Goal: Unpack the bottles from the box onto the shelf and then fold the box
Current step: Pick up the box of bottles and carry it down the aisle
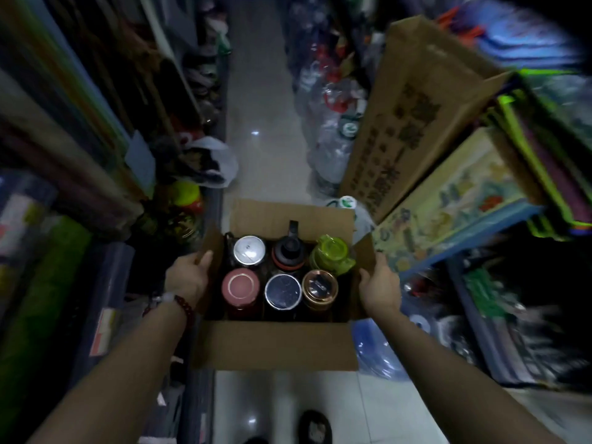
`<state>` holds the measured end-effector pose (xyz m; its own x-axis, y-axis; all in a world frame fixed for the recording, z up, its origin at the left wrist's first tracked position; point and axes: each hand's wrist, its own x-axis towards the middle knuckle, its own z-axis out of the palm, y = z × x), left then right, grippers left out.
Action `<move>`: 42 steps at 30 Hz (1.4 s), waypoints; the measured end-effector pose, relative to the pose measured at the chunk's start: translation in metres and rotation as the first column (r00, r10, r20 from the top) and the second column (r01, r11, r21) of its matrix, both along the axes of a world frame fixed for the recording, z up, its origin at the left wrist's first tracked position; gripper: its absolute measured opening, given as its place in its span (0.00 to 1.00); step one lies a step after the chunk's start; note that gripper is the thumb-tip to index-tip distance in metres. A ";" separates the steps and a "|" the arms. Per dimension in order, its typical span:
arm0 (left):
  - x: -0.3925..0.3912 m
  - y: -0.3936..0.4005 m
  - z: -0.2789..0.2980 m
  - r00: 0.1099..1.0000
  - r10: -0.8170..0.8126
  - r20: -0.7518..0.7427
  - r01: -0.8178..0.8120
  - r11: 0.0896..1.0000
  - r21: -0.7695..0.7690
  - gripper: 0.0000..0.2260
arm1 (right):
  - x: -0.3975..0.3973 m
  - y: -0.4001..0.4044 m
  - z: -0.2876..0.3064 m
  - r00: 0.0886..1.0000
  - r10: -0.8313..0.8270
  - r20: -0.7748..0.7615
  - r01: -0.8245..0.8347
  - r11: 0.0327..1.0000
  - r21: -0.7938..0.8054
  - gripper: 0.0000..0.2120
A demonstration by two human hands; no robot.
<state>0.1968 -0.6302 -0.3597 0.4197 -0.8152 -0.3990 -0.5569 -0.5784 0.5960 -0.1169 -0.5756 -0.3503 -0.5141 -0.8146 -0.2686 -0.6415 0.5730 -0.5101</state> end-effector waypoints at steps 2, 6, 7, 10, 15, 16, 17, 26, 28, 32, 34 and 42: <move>-0.012 -0.004 0.035 0.998 -0.057 0.009 0.057 0.998 -0.005 0.17 | -0.006 0.015 0.036 0.998 -0.058 -0.007 0.058 0.998 -0.007 0.18; -0.044 -0.010 0.093 0.972 -0.232 0.036 0.234 0.971 -0.054 0.18 | -0.025 0.056 0.092 0.982 -0.188 0.010 0.189 0.981 -0.048 0.18; -0.053 -0.008 0.105 0.959 -0.280 0.049 0.282 0.958 -0.058 0.19 | -0.031 0.068 0.105 0.975 -0.221 0.003 0.221 0.974 -0.048 0.17; -0.082 0.004 0.140 0.906 -0.420 0.061 0.423 0.905 -0.049 0.20 | -0.047 0.110 0.136 0.949 -0.316 0.000 0.315 0.946 -0.080 0.16; -0.136 0.046 0.170 0.840 -0.542 -0.028 0.540 0.840 -0.055 0.20 | -0.069 0.194 0.166 0.882 -0.472 0.001 0.469 0.876 -0.112 0.17; -0.146 0.055 0.171 0.819 -0.571 -0.052 0.569 0.821 -0.053 0.21 | -0.074 0.211 0.168 0.863 -0.504 0.004 0.502 0.858 -0.111 0.17; -0.158 0.063 0.170 0.789 -0.610 -0.069 0.608 0.792 -0.054 0.21 | -0.079 0.230 0.171 0.844 -0.536 0.005 0.534 0.839 -0.107 0.17; -0.257 0.189 0.159 0.560 -0.820 -0.116 0.824 0.566 -0.021 0.17 | -0.095 0.414 0.154 0.630 -0.777 0.006 0.776 0.630 -0.032 0.16; -0.277 0.216 0.153 0.504 -0.858 -0.098 0.863 0.505 0.011 0.19 | -0.093 0.453 0.150 0.572 -0.820 0.026 0.820 0.571 -0.027 0.14; -0.315 0.271 0.141 0.354 -0.934 -0.045 0.935 0.351 0.051 0.21 | -0.086 0.525 0.141 0.444 -0.895 0.048 0.896 0.443 -0.036 0.18; -0.335 0.299 0.137 0.256 -0.966 -0.024 0.965 0.254 0.067 0.21 | -0.079 0.558 0.134 0.352 -0.933 0.072 0.936 0.351 -0.031 0.17; -0.423 0.406 0.120 -0.137 -0.991 -0.013 0.982 -0.137 0.126 0.20 | -0.032 0.655 0.106 -0.066 -0.994 0.086 0.998 -0.064 0.029 0.16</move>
